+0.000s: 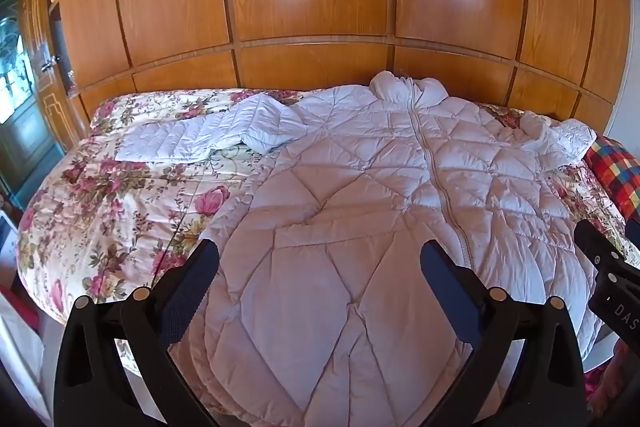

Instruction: Fold small clothes

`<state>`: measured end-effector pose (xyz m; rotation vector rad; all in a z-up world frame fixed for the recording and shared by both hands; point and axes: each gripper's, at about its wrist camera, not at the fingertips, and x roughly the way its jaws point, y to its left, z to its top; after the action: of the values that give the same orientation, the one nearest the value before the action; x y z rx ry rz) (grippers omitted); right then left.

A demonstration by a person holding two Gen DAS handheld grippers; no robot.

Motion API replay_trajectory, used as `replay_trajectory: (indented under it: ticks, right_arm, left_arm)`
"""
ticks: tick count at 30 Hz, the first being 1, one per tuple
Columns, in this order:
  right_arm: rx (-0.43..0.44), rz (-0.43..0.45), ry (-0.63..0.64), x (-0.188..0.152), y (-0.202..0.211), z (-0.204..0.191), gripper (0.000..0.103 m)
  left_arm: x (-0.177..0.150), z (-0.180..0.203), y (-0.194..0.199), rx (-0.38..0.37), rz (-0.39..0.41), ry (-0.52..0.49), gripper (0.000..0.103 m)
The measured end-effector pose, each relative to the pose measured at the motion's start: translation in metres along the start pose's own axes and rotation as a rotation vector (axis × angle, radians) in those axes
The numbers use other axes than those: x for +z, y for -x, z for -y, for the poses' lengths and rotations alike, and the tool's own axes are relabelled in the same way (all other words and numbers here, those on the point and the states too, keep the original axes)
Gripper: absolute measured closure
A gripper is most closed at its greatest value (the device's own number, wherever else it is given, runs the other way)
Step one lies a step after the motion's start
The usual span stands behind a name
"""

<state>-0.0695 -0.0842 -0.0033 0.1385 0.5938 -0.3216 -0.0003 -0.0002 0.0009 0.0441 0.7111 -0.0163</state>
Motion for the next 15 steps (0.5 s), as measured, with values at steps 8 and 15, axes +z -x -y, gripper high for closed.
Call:
replay_trajectory:
  ticks: [8,15]
  right_arm:
    - [0.002,-0.007,-0.007,0.0009,0.0014,-0.0006,0.002]
    - [0.001,-0.007,-0.007,-0.0027,0.0042,-0.0008,0.002]
  left_arm:
    - [-0.0004,-0.0006,0.0001,0.007,0.002,-0.003,0.003]
    - [-0.0031,-0.0026,0.0003,0.005,-0.005,-0.001,0.003]
